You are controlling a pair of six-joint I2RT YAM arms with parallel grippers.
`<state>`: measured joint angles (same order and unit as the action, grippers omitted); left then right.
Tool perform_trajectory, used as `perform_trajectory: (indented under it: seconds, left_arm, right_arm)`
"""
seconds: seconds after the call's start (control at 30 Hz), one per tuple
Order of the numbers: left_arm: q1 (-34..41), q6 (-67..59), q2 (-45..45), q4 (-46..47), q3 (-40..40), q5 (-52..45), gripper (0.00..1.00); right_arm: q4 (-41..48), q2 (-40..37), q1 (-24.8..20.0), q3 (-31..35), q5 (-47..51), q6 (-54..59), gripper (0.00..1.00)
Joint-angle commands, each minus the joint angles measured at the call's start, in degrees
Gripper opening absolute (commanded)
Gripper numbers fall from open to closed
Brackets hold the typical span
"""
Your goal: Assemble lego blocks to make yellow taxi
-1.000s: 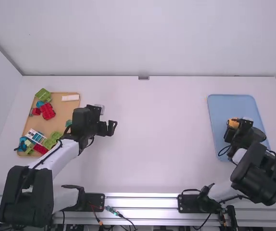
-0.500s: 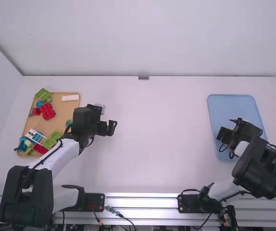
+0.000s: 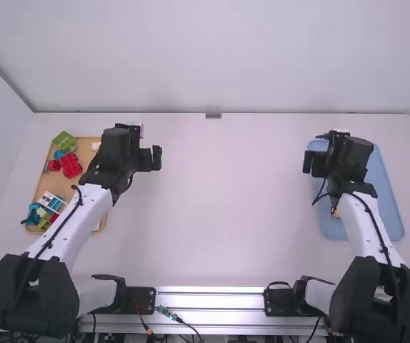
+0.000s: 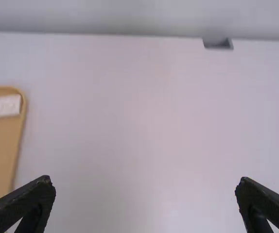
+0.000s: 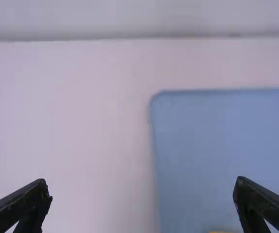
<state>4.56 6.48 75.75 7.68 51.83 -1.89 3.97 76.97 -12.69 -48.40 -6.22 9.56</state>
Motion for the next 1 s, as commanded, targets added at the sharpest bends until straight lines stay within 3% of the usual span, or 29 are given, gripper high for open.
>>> perform_trajectory:
  seconds: [0.0, 0.2, 0.37, 0.7, 0.97]
  left_arm:
    - [0.46, -0.28, -0.11, -0.79, 2.62, 1.64, 0.99]
    - [1.09, -0.28, -0.52, -6.97, 3.39, 1.6, 0.99]
    - [-1.76, -3.13, -3.42, -7.68, 0.54, 1.89, 0.94]
    - [-4.56, -6.48, -11.37, -7.68, -7.41, 1.89, 0.8]
    - [-4.56, -6.48, -19.84, -7.68, -15.89, 1.89, 0.65]
  right_arm:
    - [-0.14, -1.96, 3.69, -2.61, 0.33, 0.96, 0.99]
    - [-6.3, -3.54, 9.9, -3.55, 0.28, 0.98, 0.99]
    - [-3.97, -6.43, 12.69, -0.69, 3.15, -1.88, 0.94]
    - [-3.97, -14.53, 12.69, 7.42, 6.22, -9.56, 0.8]
    - [-3.97, -23.2, 12.69, 16.09, 6.22, -9.56, 0.65]
